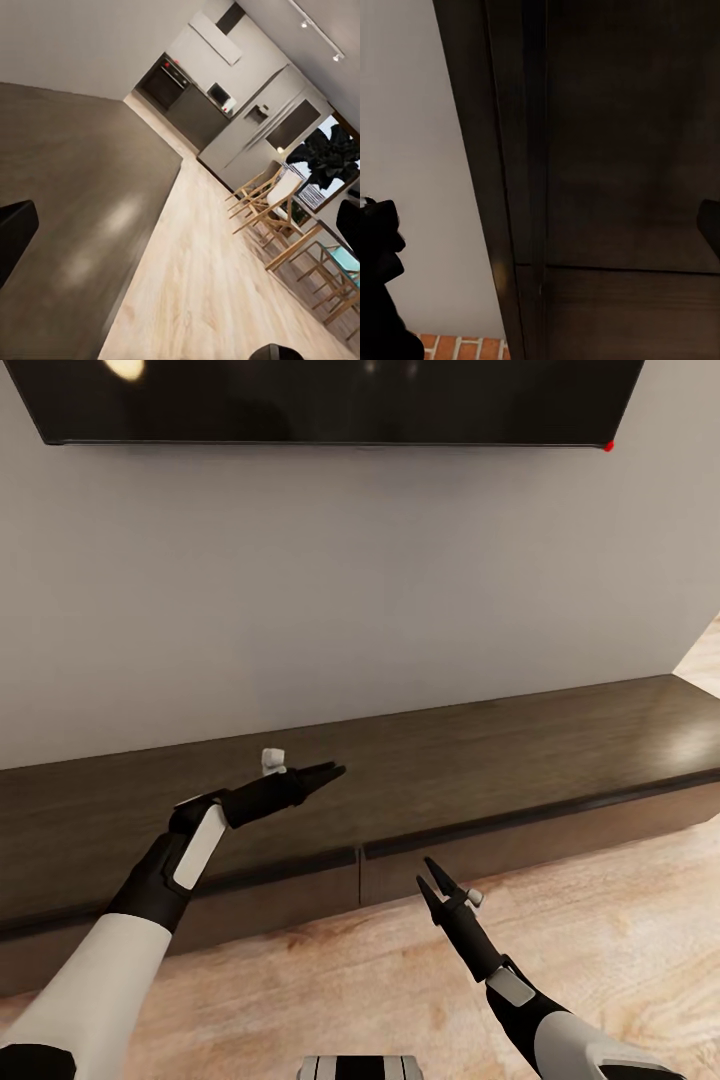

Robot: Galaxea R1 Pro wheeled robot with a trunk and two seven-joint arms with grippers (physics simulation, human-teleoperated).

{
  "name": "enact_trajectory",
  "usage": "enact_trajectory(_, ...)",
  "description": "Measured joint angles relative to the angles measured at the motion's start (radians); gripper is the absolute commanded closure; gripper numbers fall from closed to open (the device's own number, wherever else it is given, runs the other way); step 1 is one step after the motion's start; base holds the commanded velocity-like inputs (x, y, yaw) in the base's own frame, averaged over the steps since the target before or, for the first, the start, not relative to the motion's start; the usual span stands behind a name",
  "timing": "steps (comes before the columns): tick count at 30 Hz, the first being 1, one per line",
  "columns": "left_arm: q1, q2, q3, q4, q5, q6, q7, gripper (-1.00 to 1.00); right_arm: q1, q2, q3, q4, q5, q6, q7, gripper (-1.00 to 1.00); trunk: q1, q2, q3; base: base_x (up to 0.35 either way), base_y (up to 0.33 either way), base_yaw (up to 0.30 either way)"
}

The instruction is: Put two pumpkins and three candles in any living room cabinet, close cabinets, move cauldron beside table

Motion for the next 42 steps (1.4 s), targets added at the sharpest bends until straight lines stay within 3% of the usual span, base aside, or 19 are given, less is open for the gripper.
enact_trajectory(8,0.001,0.001,0.0,0.038,0.001,-0.012,0.0,-1.0,0.0,0.0,0.0,0.0,0.0,0.0,0.0,-1.0,0.0,0.0,0.0,0.0,0.0,0.0)
enact_trajectory(16,0.001,0.001,0.0,0.04,0.001,-0.023,-0.009,-1.0,0.0,0.0,0.0,0.001,0.0,0.0,0.0,-1.0,0.0,0.0,0.0,0.015,0.008,0.0)
enact_trajectory(26,0.001,0.002,0.0,0.041,0.0,-0.023,-0.008,-1.0,0.009,-0.001,-0.002,0.002,-0.003,0.005,0.001,-1.0,0.0,0.0,0.0,0.222,0.066,0.0)
enact_trajectory(42,0.002,0.002,0.0,0.042,-0.001,-0.023,-0.008,-1.0,0.019,0.0,-0.004,0.006,-0.003,0.003,-0.008,-1.0,0.0,0.0,0.0,0.015,0.002,0.0)
